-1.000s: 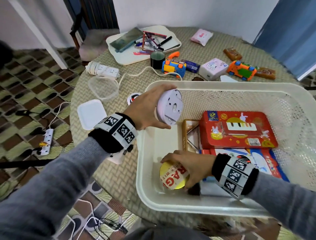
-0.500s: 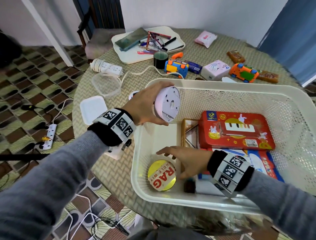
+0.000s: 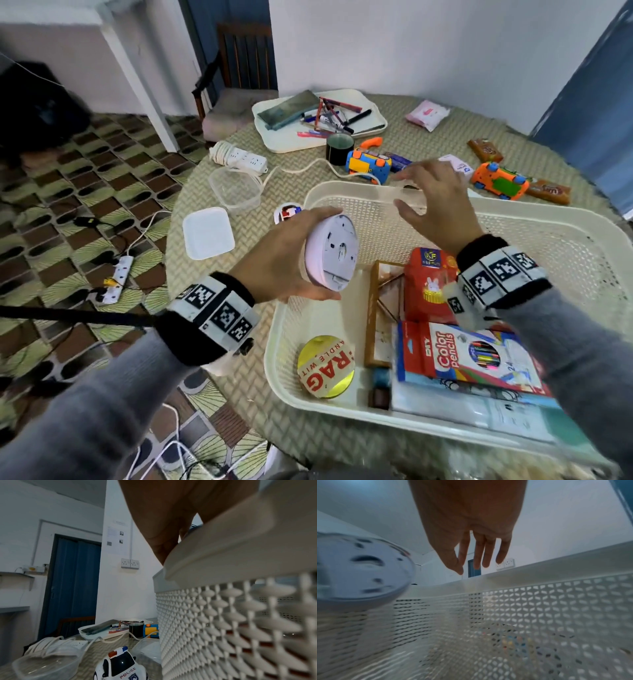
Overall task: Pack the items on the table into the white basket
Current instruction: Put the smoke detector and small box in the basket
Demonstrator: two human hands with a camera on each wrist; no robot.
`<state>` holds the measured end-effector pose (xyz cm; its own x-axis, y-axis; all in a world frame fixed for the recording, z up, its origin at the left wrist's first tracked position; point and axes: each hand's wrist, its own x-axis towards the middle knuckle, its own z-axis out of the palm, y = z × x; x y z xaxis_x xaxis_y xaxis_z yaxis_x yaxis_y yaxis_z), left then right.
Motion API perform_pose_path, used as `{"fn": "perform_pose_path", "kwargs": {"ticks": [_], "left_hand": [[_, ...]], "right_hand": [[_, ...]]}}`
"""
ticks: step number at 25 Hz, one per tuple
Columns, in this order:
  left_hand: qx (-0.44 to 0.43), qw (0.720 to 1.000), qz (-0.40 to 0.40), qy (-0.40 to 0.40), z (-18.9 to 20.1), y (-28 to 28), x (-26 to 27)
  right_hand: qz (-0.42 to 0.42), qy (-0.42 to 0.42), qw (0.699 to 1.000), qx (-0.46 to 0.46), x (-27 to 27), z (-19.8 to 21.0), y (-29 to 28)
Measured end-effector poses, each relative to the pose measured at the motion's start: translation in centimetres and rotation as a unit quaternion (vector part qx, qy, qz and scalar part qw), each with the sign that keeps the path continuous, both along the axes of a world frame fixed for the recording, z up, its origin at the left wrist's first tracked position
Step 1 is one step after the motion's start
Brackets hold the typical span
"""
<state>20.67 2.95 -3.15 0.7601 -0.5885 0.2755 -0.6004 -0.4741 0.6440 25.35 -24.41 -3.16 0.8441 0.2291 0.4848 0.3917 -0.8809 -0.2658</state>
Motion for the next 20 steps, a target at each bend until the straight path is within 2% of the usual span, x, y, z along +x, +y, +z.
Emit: {"fn": "perform_pose_path", "kwargs": {"ticks": [3, 4, 9, 11, 14, 15, 17, 20], "left_hand": [[0.045, 0.999, 0.006, -0.005, 0.1, 0.4, -1.3], [0.071, 0.997, 0.012, -0.009, 0.1, 0.5, -1.7], [0.159, 0.987, 0.037, -0.007, 0.7, 0.6, -3.3], [0.214, 0.977, 0.004, -0.002, 1.1, 0.2, -4.0], [0.276, 0.954, -0.061, 0.097, 1.5, -0.9, -5.1], [0.293, 0.948, -0.078, 0.101, 1.4, -1.3, -5.4], [0.366, 0.923, -0.109, 0.044, 1.0, -1.9, -5.7], [0.464, 0.879, -0.101, -0.041, 0.4, -2.3, -6.0]], "right_hand": [[0.023, 0.123, 0.991, 0.049, 2.4, 0.2, -0.4], [0.013, 0.139, 0.989, 0.051, 2.6, -0.2, -0.4], [-0.022, 0.077, 0.997, 0.007, 1.9, -1.2, -0.1], [-0.024, 0.068, 0.997, 0.009, 1.9, -1.3, 0.0], [-0.020, 0.059, 0.998, 0.012, 1.8, -1.4, 0.1], [-0.021, 0.057, 0.998, 0.014, 1.8, -1.4, 0.1], [-0.022, 0.057, 0.998, 0.019, 1.8, -1.5, 0.1], [-0.024, 0.042, 0.999, 0.023, 1.6, -1.7, 0.2]]}}
